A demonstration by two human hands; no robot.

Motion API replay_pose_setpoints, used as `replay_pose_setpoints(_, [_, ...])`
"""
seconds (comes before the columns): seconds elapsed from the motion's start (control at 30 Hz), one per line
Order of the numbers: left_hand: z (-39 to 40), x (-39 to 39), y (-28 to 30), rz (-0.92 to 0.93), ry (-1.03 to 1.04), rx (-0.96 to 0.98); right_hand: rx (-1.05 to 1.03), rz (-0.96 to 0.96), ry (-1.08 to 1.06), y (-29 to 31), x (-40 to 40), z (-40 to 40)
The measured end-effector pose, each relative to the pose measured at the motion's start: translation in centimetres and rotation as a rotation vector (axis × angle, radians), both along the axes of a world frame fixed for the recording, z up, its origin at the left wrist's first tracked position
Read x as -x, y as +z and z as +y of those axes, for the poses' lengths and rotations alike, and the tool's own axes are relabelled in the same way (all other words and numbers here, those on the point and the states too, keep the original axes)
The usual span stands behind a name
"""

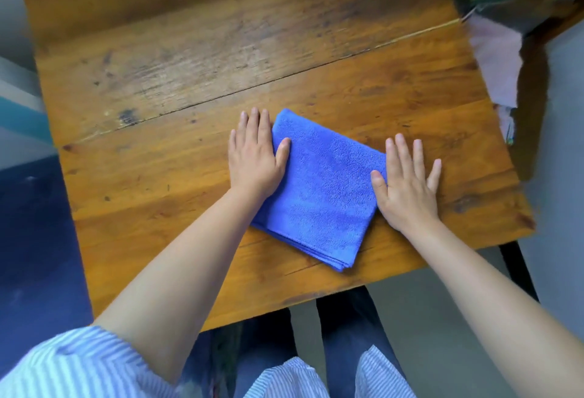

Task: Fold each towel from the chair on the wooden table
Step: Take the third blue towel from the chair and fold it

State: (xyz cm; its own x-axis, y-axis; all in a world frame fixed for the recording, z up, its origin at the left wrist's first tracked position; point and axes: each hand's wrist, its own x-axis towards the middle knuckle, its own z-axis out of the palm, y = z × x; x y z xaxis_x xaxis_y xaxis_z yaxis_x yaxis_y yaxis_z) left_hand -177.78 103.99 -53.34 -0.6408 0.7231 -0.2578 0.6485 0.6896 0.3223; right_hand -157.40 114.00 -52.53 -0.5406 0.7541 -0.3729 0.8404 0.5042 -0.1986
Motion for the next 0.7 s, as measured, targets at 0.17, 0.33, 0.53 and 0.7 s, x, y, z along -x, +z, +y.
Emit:
replay_pose_setpoints(0.17, [-5.6, -1.5, 1.3, 0.041, 0.043, 0.095, 0.042, 0.056, -0.001, 0.9, -1.4, 1.1])
replay_pose_setpoints(0.33, [-7.7, -3.4, 2.7, 0.051, 0.128, 0.109, -0.060, 0.151, 0.094, 2.2, 0.8, 1.9])
replay_pose_setpoints(0.53, [-0.1, -1.9, 4.9, 0.047, -0.213, -0.142, -0.019, -0.046, 0.175, 3.2, 2.5, 2.2])
replay_pose_setpoints(0.7, [5.9, -0.5, 5.0, 0.136, -0.476, 0.353, 0.130, -0.174, 0.159, 3.6, 4.0, 3.4])
